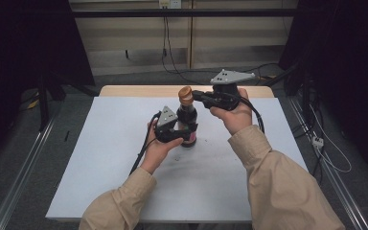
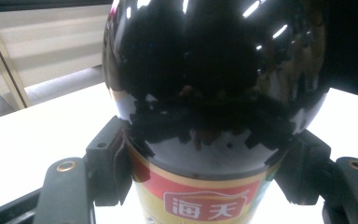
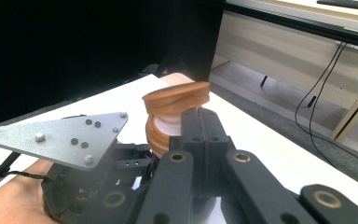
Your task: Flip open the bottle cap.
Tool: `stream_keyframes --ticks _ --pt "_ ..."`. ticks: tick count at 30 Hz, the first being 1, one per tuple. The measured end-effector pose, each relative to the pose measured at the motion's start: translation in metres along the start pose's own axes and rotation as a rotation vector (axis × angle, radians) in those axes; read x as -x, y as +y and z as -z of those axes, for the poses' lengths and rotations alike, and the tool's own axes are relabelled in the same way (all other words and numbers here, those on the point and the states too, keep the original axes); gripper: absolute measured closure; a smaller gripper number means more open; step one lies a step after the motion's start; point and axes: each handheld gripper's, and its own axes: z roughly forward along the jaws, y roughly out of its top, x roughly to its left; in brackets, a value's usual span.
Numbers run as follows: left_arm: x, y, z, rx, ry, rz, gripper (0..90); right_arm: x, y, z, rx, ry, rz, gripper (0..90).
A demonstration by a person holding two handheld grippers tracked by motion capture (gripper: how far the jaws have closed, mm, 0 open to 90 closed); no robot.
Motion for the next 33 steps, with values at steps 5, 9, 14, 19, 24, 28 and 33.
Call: stream_keyframes --ticks 5,9,14,19,24,28,33 --pt "0.0004 0.0002 -0.0003 -0.003 0.001 -0.008 30.4 -0.0015 0.0021 0.0008 0.006 0.01 -0.008 90.0" --pt "0.0004 -0.0005 -0.0006 0.008 0.002 0.004 30.4 -0.0034 0.004 -0.0007 0.007 -0.001 0.0 90.0" --pt "0.0003 -0.0004 -0.0004 0.001 0.004 -0.009 30.4 -0.0018 0.0039 -0.0003 0.006 0.001 -0.001 90.0" --pt "0.0005 -0.0005 -0.001 0.009 0.001 0.005 30.4 -0.0015 0.0041 -0.0008 0.006 -0.001 -0.006 90.0" --pt "0.0008 -0.0007 -0.0005 0.005 0.006 -0.006 30.4 -0.0015 0.0046 -0.0005 0.006 0.0 -0.003 90.0" --pt "0.0008 -0.0008 -0.0004 0.003 0.007 -0.005 30.4 -0.001 0.0045 -0.0005 0.01 0.0 -0.004 90.0" --pt "0.0012 -0.0012 -0.0007 0.009 0.01 -0.008 30.4 -0.0015 0.0052 -0.0004 0.022 -0.012 -0.001 90.0"
